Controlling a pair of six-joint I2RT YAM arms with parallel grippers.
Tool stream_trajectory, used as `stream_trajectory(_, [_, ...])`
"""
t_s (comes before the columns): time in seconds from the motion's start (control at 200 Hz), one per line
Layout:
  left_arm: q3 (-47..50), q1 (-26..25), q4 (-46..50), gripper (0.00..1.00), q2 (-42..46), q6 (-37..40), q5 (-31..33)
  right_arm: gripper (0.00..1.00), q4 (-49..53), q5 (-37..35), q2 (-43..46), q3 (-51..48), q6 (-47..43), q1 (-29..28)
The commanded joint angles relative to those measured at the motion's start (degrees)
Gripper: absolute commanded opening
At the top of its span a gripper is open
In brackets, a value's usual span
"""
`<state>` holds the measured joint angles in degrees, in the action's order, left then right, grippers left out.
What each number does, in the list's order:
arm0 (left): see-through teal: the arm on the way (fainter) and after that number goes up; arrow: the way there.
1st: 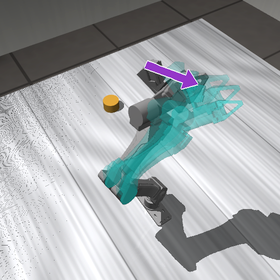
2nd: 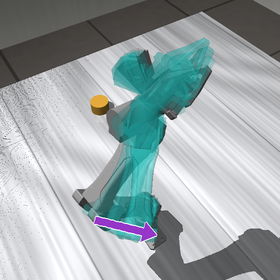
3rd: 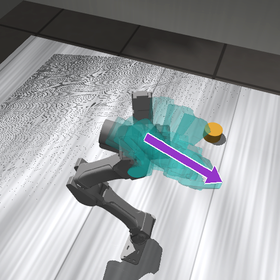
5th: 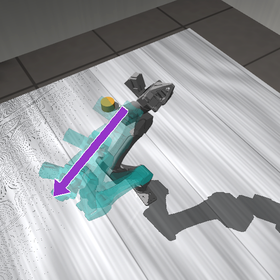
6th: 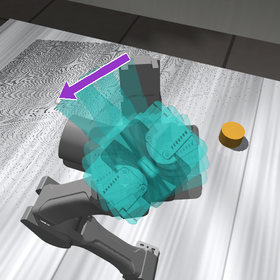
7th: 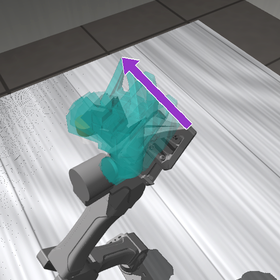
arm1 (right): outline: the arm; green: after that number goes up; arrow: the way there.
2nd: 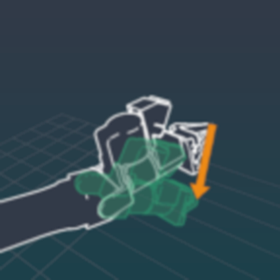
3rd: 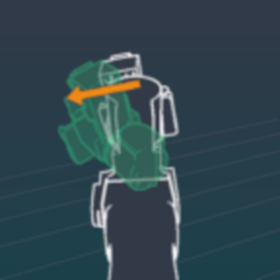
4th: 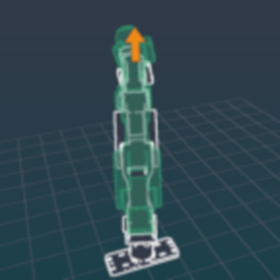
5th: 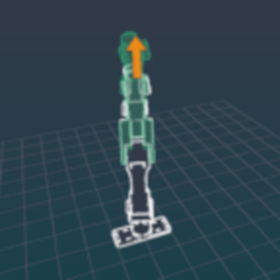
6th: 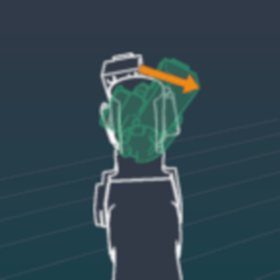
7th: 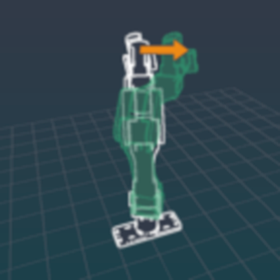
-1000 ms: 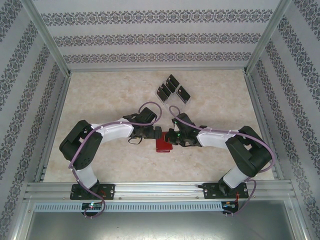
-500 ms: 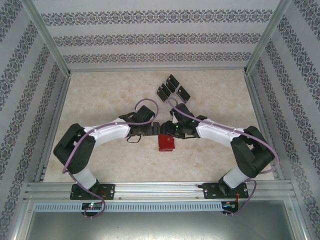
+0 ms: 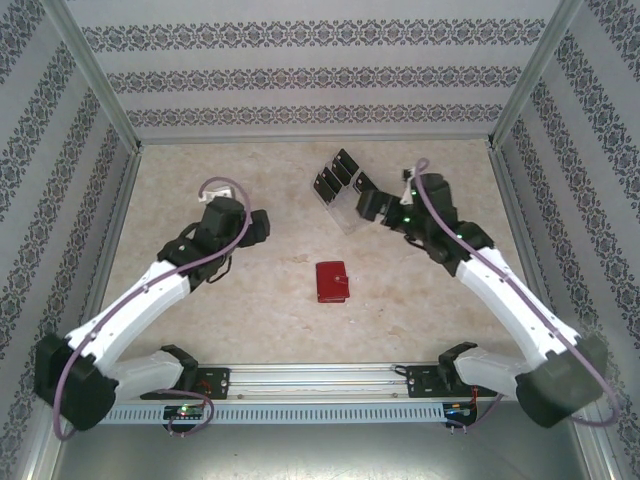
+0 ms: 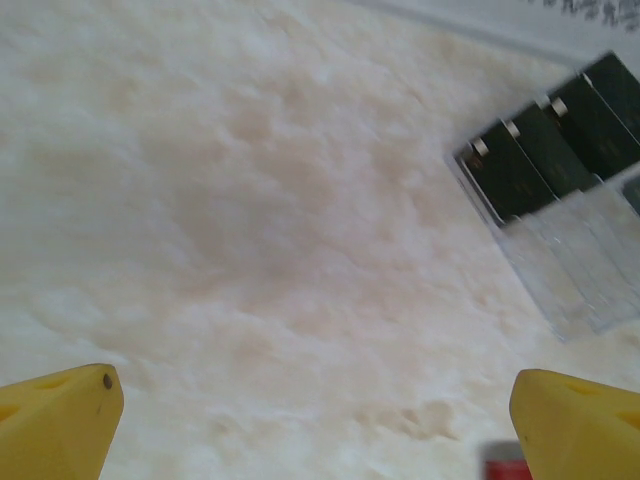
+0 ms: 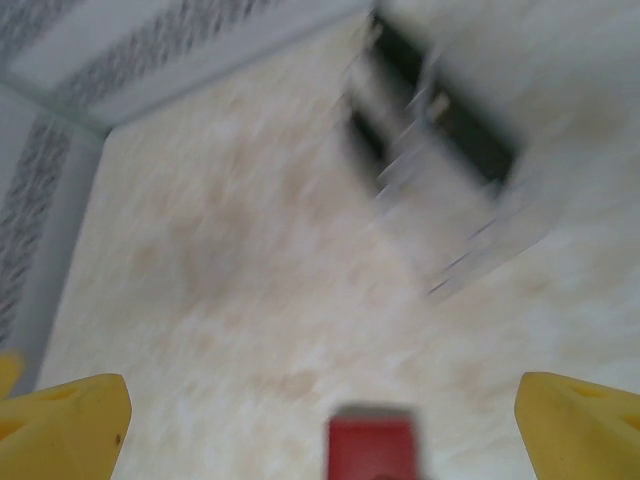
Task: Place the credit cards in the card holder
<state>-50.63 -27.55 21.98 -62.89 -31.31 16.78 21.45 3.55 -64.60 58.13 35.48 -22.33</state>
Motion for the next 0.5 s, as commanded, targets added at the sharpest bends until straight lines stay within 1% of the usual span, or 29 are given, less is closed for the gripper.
stream_trajectory(0.0, [5.25,1.68,-6.96,1.0,4.91,11.25,9.03,0.98,1.61,-15.56,2.32,-1.26,-9.08,3.58])
stream_trajectory(0.035, [7.75,2.31,-10.85,1.0,6.91,13.34,10.88,0.98,-1.02,-19.21,3.32,-3.11,-10.93,5.15])
stream_trajectory(0.09, [11.82,3.9,-17.36,1.0,10.04,16.77,13.27,0.98,-5.8,-22.23,4.55,-6.55,-13.48,8.32])
stream_trajectory(0.16, [16.16,6.79,-24.49,1.0,13.86,21.66,13.66,0.98,-13.34,-23.47,5.97,-11.86,-15.66,12.64])
stream_trajectory(0.24, [19.55,11.17,-28.69,1.0,15.4,23.86,12.83,0.98,-20.7,-23.68,7.28,-18.09,-15.19,17.53])
stream_trajectory(0.325, [21.1,15.79,-29.08,1.0,13.96,25.1,10.06,0.98,-22.35,-22.09,6.35,-21.22,-16.34,21.84])
stream_trajectory(0.385, [22.44,18.01,-30.59,1.0,11.77,24.44,8.52,0.98,-24.15,-21.91,4.51,-23.08,-19.25,22.84])
stream_trajectory(0.45, [26.19,19.4,-39.98,1.0,8.26,27.1,5.44,0.98,-28.48,-22.0,2.5,-25.89,-21.82,23.28])
stream_trajectory(0.495, [28.22,19.95,-46.65,1.0,4.12,29.83,4.44,0.98,-32.22,-21.73,1.03,-28.15,-22.89,23.53])
